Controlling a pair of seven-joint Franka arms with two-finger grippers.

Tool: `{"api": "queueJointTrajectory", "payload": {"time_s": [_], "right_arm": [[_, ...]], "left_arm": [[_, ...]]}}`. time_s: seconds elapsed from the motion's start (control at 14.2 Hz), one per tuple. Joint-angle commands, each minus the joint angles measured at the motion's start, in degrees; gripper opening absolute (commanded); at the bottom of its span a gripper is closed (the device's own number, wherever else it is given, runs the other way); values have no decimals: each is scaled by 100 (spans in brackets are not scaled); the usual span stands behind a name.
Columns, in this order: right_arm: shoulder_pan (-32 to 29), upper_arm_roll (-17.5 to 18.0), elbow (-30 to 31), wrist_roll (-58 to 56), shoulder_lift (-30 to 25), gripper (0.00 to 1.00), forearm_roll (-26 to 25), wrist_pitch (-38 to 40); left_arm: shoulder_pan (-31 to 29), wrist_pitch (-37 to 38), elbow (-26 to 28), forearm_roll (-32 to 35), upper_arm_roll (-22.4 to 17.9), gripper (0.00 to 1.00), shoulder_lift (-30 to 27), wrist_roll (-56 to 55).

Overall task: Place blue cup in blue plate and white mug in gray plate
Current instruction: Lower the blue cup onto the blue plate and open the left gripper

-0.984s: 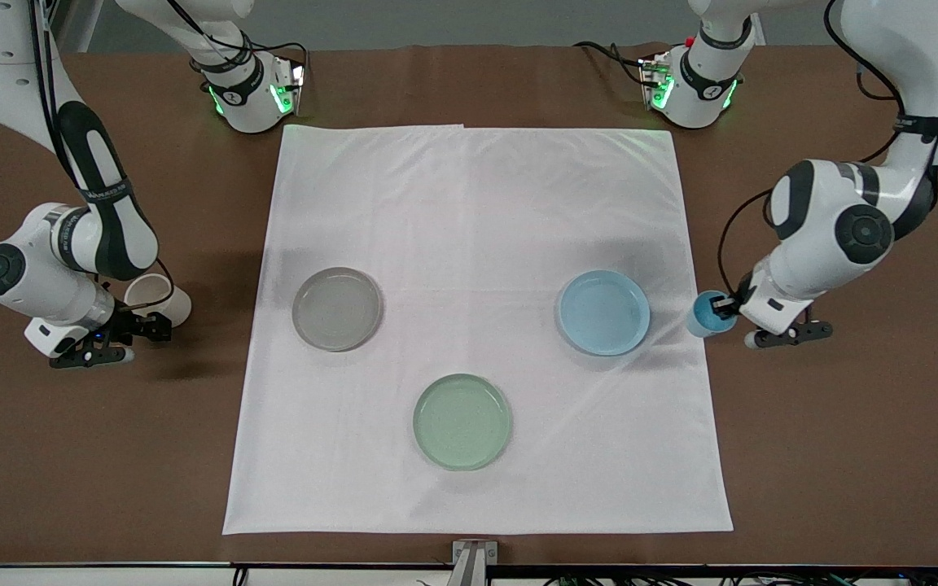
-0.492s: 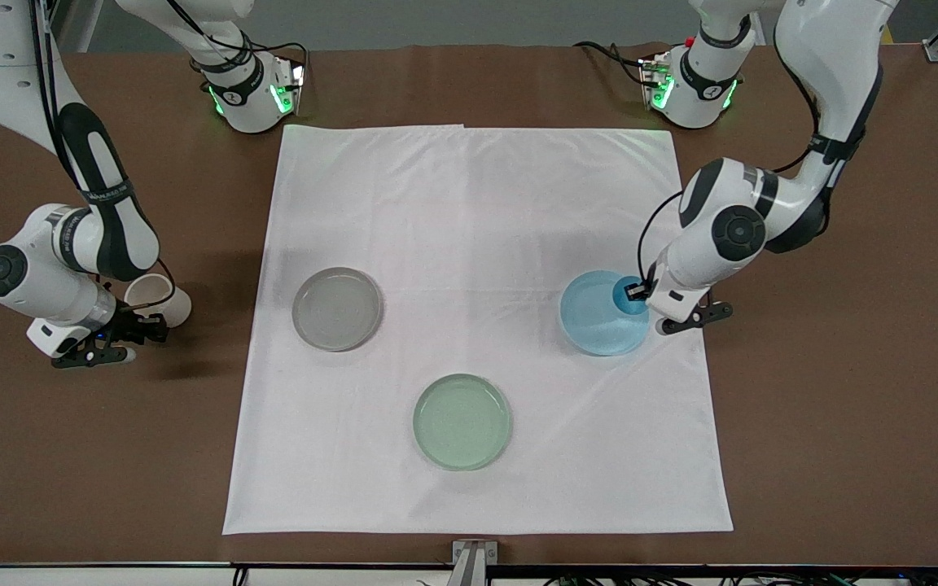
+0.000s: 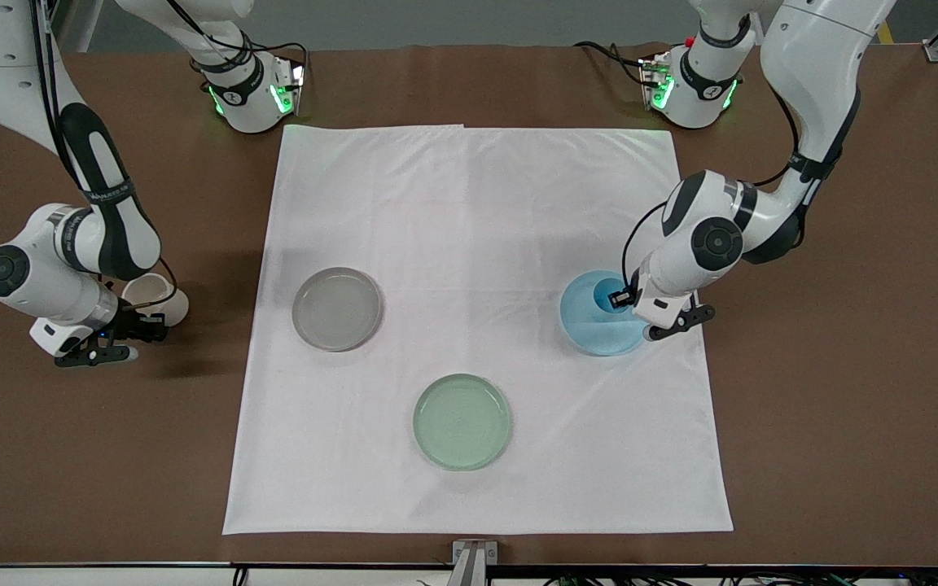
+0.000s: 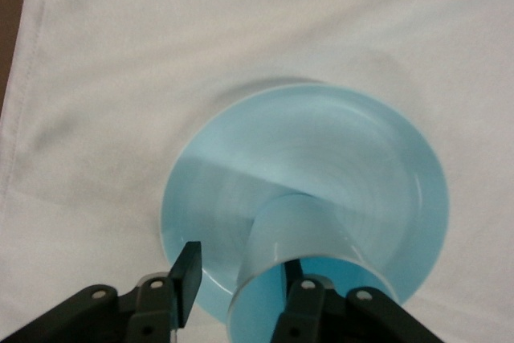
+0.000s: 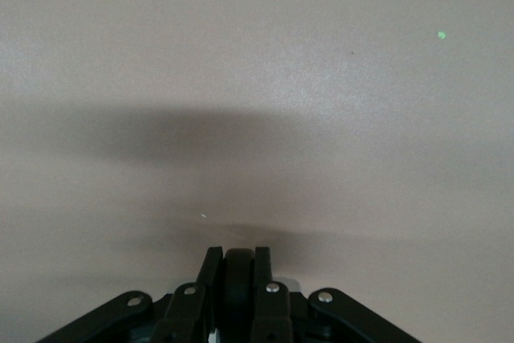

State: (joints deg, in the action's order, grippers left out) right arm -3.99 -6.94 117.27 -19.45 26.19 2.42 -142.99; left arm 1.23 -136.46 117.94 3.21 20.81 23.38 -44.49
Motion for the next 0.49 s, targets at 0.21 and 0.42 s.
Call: {"api": "queueJointTrajectory", "payload": {"time_s": [0.21,0.42], "right_arm": [[161,228,-615,212,-438,4,163,1646],[740,228,-1048,1090,-491,4,276,2319]], "left_arm": [[-237,1558,-1402,293,-24,100,-729,133],[-412,2936,-2711,653,-68,100,-747,687]]}}
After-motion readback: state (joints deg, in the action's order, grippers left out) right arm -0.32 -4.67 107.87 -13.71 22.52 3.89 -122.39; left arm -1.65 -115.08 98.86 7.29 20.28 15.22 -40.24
